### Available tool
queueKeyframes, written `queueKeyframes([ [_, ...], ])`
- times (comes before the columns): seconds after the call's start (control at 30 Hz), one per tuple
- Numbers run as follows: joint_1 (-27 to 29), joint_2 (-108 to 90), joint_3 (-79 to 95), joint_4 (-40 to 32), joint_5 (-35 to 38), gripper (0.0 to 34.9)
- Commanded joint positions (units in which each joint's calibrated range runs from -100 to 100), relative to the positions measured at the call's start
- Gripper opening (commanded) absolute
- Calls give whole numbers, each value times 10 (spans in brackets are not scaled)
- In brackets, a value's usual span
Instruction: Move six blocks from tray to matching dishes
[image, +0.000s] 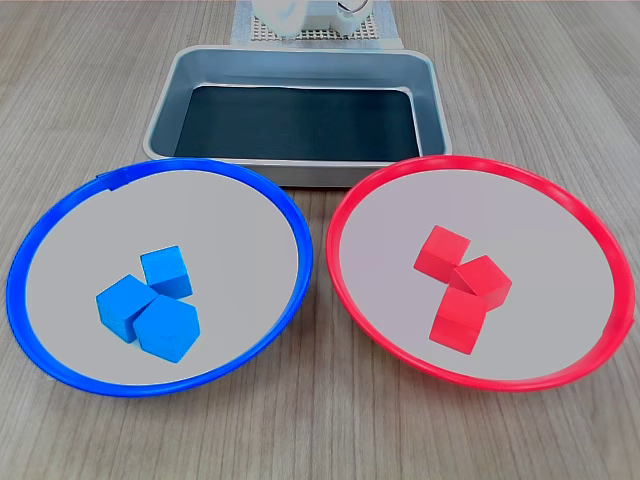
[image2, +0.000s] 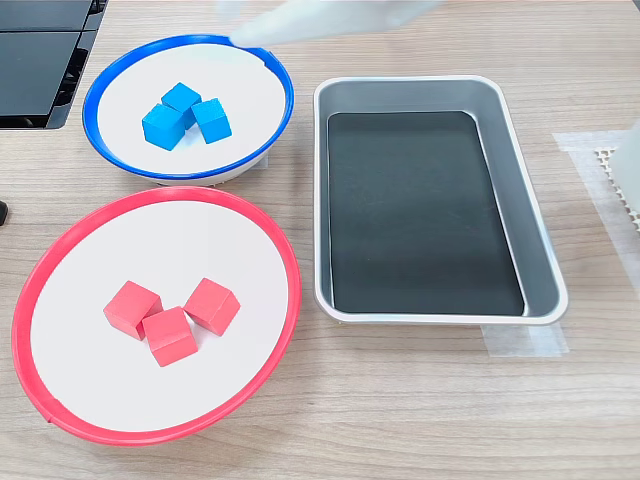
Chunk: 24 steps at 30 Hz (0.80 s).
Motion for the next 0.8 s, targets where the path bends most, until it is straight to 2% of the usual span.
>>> queueKeyframes([
  [0.0, -25, -316, 280, -40, -15, 1],
  [0.17, -13, -490, 404, 63, -19, 1],
  [0.37, 24, -576, 484, 105, -7, 1],
  [0.53, 31, -609, 484, 187, -3, 1],
  [0.77, 48, -609, 484, 228, -7, 1],
])
